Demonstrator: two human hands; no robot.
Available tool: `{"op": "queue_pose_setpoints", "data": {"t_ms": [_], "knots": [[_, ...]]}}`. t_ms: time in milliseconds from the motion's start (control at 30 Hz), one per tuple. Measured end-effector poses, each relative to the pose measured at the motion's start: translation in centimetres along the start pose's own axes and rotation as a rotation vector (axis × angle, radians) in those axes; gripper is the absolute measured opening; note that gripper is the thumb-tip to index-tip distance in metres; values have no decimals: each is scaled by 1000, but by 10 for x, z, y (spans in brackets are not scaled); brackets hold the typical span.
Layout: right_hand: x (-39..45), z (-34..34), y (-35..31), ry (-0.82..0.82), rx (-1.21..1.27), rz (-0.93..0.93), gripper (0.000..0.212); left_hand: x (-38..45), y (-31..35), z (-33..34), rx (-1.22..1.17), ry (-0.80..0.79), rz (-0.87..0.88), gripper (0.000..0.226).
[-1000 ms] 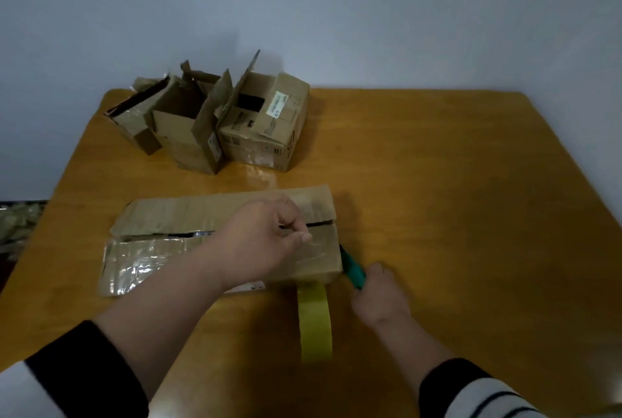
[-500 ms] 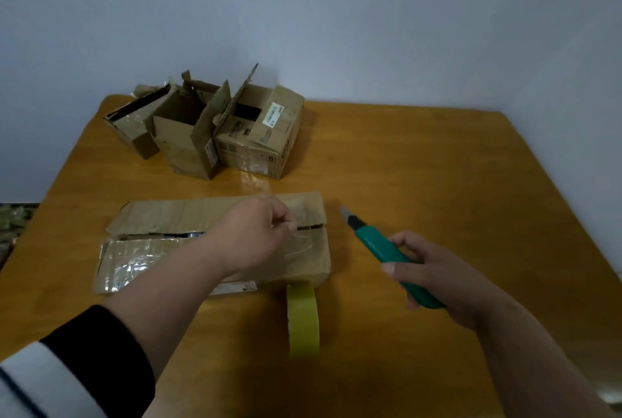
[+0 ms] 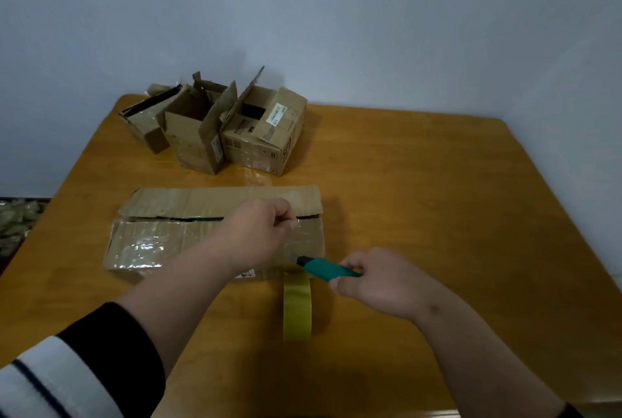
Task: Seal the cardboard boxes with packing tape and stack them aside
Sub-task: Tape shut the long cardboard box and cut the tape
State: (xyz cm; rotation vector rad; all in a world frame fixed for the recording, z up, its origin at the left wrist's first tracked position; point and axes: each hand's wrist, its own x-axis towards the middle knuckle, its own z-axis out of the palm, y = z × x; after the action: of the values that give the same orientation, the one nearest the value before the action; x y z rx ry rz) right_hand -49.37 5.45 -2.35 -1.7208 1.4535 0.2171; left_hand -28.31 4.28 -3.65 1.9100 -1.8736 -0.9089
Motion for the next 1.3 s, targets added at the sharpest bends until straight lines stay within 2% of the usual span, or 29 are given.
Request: {"op": "queue_pose_setpoints", "data": {"t_ms": [433, 533, 600, 700, 800, 867, 967, 1167, 1233, 1300], "knots": [[-2, 26, 8, 149, -123, -70, 28, -22, 11, 21, -170, -13, -78, 17], [-2, 25, 14, 173, -135, -70, 27, -23, 13, 19, -185, 42, -86, 18], [-4, 19, 21, 153, -101, -55, 27, -21, 10, 14, -254, 81, -114, 19], [-6, 8, 37, 115, 27, -40, 29, -18, 1, 2, -477, 101, -177, 19], [3, 1, 57, 210, 197, 9, 27, -10, -4, -10, -650, 133, -201, 18], [18, 6, 72, 268, 220, 80, 26, -3, -5, -15, -694, 140, -209, 16], [48, 30, 89, 236, 149, 161, 20, 5, -5, -19, -720, 133, -212, 14], [89, 95, 108, 187, -136, 215, 29, 19, -4, -19, -802, 94, -230, 12], [92, 102, 108, 230, -251, 246, 30, 24, -7, -18, -858, 79, -252, 13], [93, 94, 98, 326, -227, 261, 31, 29, -9, -17, -931, 67, -286, 13]]}}
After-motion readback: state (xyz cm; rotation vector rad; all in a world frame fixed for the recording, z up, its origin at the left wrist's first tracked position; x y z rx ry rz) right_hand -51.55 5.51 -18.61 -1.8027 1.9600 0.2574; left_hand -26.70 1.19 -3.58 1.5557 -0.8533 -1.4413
